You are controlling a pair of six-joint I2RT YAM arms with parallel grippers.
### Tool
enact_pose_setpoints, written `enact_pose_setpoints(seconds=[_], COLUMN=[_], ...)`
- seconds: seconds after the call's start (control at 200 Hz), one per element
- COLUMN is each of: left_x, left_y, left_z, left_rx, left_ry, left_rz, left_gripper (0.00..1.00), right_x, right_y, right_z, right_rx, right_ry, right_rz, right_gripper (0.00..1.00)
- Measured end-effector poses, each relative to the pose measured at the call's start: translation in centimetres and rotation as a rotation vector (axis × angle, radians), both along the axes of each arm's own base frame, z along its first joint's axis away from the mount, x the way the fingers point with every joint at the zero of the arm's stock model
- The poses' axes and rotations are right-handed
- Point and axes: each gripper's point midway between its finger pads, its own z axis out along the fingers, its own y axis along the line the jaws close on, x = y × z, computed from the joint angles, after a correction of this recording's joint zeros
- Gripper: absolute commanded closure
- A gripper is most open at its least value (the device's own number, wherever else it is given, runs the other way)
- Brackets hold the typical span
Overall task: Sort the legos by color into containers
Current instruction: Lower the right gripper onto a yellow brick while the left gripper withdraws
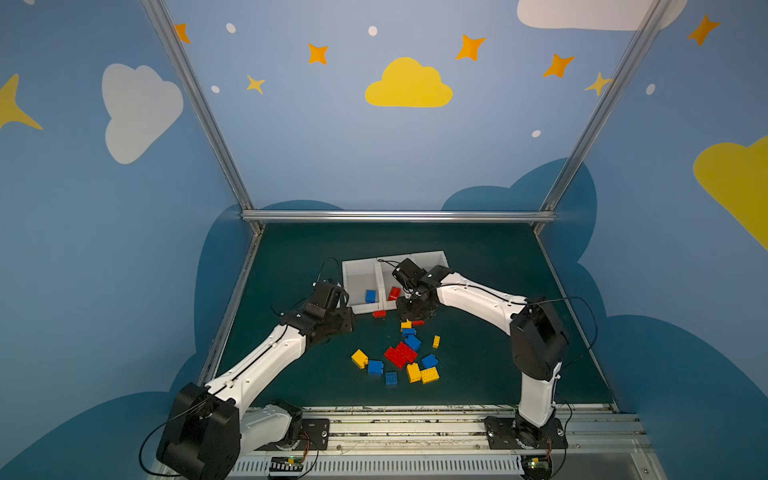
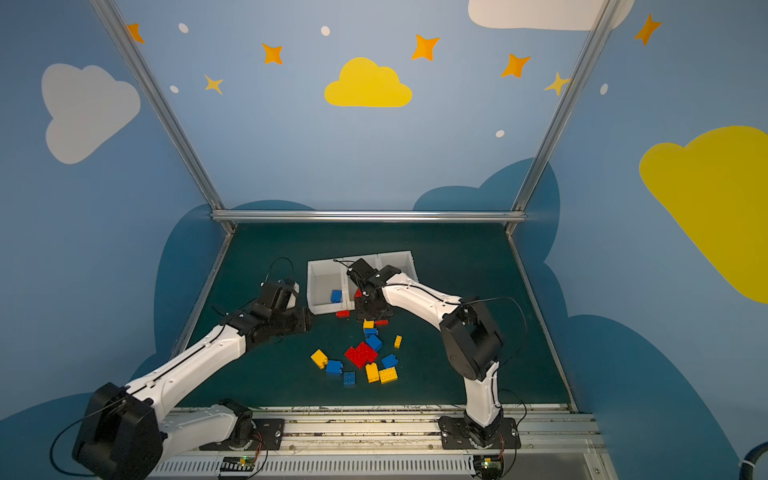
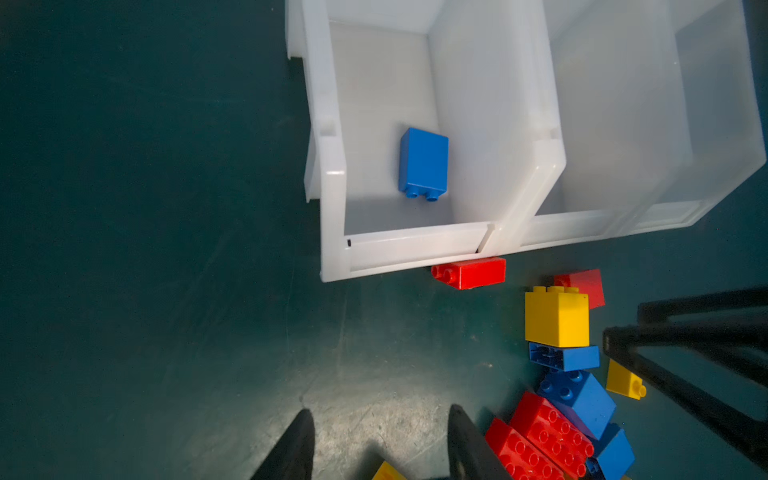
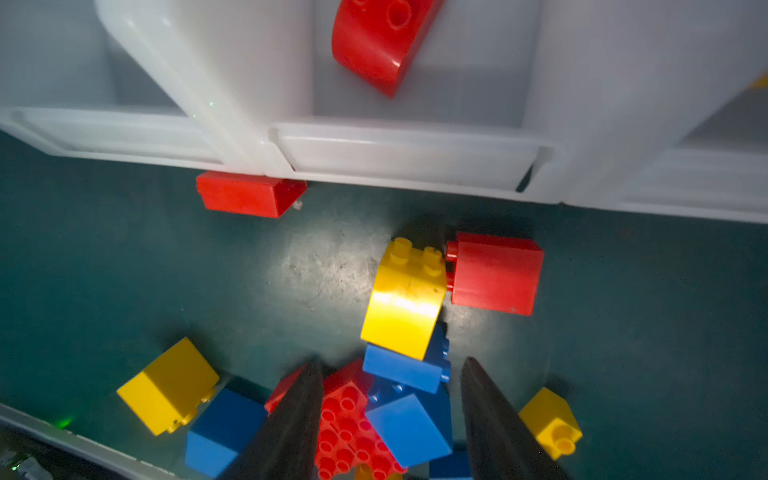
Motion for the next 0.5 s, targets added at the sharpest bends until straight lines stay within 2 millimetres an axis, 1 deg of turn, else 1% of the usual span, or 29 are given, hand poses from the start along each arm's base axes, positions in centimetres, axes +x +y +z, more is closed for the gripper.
enact_pose_setpoints(seconds=[0.195, 0.365, 0.496], left_x=[-0.3, -0.7, -0.7], left_y=[-0.1, -0.3, -0.6], left_z=[-0.6, -1.3, -1.2], left_rx=[-0.023, -0.044, -0.056], left_ry=[0.012, 0.028, 0.027], left_rz=[0.015, 0.013, 0.008], left_gripper=[0.47, 0.47, 0.46], right_x=[-0.3, -0.5, -0.5], right_y=[0.0, 0.4, 0.6], right_z=[-1.9, -2.6, -2.9], right_rx=[-0.036, -0.048, -0.051], right_ry=[0.038, 0.051, 0.054], right_rz=[-0.012, -0.01, -0.008], right_gripper=[0.48, 0.52, 0.55])
